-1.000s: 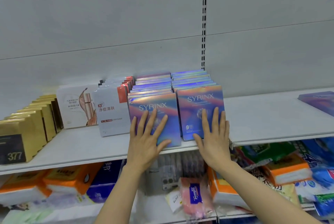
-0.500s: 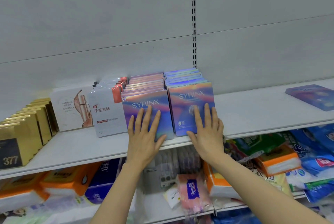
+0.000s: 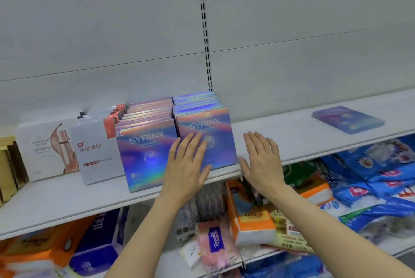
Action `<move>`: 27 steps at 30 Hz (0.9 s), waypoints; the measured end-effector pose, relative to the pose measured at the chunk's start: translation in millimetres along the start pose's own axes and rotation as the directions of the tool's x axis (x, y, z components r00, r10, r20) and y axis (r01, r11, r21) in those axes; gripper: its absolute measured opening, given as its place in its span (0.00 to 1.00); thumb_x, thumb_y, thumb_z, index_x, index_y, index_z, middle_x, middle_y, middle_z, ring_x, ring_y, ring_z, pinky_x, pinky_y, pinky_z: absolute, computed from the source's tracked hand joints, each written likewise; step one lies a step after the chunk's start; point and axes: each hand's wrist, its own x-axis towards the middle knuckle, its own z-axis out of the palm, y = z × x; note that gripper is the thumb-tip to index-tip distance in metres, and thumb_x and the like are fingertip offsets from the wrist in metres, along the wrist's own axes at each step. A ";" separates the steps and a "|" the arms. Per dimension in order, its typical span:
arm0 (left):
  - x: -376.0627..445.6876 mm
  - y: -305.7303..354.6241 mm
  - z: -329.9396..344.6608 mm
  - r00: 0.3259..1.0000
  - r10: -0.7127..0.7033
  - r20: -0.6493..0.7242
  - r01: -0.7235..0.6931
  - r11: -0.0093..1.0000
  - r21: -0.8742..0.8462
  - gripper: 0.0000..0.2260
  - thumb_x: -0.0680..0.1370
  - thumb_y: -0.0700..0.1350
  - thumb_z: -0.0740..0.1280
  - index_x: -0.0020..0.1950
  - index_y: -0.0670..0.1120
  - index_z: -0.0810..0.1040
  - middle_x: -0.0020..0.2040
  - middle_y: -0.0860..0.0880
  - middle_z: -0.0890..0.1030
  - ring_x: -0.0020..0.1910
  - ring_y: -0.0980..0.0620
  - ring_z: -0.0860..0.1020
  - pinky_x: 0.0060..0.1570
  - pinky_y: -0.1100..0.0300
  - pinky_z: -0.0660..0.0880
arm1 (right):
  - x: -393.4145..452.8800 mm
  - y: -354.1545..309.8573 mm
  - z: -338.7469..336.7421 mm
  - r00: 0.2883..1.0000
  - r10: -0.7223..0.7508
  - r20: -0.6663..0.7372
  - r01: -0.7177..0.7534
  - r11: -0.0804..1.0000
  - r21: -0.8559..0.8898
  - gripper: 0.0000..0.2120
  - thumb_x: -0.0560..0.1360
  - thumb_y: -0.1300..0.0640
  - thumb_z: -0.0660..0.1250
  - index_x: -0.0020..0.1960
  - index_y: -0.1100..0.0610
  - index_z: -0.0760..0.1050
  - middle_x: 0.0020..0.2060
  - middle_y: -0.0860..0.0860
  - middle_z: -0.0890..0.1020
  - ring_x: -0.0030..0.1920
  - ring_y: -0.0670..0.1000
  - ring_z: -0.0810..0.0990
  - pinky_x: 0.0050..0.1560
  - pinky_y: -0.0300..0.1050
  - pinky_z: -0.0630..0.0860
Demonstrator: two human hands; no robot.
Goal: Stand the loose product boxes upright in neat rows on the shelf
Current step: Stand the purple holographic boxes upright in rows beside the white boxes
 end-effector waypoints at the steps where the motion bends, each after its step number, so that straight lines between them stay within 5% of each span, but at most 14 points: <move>1: 7.9 8.8 0.7 1.000 0.018 -0.007 -0.018 1.000 -0.012 0.27 0.78 0.57 0.62 0.72 0.43 0.72 0.73 0.43 0.71 0.73 0.43 0.67 0.72 0.43 0.61 | -0.9 12.0 -2.4 1.000 0.020 0.008 -0.020 1.000 -0.013 0.29 0.76 0.47 0.57 0.70 0.64 0.70 0.66 0.59 0.75 0.68 0.59 0.72 0.68 0.57 0.63; 9: 74.0 92.4 22.2 0.995 0.079 0.053 -0.074 0.993 -0.097 0.26 0.77 0.56 0.60 0.70 0.43 0.75 0.71 0.43 0.73 0.70 0.41 0.71 0.70 0.42 0.64 | -3.5 139.1 -16.1 0.988 0.144 0.057 -0.136 0.983 -0.123 0.28 0.75 0.47 0.59 0.70 0.63 0.70 0.65 0.57 0.77 0.66 0.57 0.74 0.66 0.57 0.67; 17: 138.1 185.1 55.0 0.977 0.115 0.182 -0.094 0.988 -0.119 0.25 0.79 0.56 0.57 0.71 0.43 0.74 0.72 0.42 0.72 0.70 0.41 0.71 0.72 0.42 0.62 | 1.6 293.2 -13.2 0.942 0.284 0.179 -0.246 0.947 -0.208 0.28 0.71 0.51 0.72 0.66 0.65 0.73 0.61 0.60 0.79 0.63 0.60 0.76 0.60 0.57 0.72; 21: 164.5 227.6 66.0 0.967 0.128 0.221 -0.100 0.985 -0.138 0.25 0.80 0.55 0.56 0.71 0.43 0.74 0.72 0.42 0.73 0.70 0.41 0.72 0.71 0.42 0.62 | 3.6 355.9 -0.1 0.912 0.320 0.256 -0.281 0.943 -0.176 0.29 0.78 0.47 0.59 0.70 0.66 0.69 0.68 0.62 0.73 0.70 0.60 0.70 0.66 0.57 0.67; 23: 173.6 243.1 70.9 0.964 0.124 0.236 -0.095 0.987 -0.132 0.25 0.80 0.55 0.55 0.71 0.43 0.74 0.71 0.42 0.73 0.70 0.41 0.72 0.71 0.43 0.61 | 6.0 380.6 5.8 0.866 0.307 0.395 -0.270 0.951 -0.148 0.32 0.80 0.43 0.47 0.77 0.63 0.58 0.75 0.60 0.62 0.76 0.57 0.59 0.73 0.54 0.57; 27: 184.4 264.5 80.6 0.961 0.123 0.249 -0.094 0.988 -0.126 0.26 0.79 0.56 0.55 0.72 0.44 0.73 0.71 0.43 0.73 0.70 0.42 0.72 0.72 0.44 0.59 | 9.0 398.7 15.9 0.768 0.253 0.589 -0.242 0.965 -0.099 0.33 0.82 0.39 0.42 0.80 0.57 0.43 0.79 0.52 0.45 0.78 0.51 0.42 0.77 0.49 0.42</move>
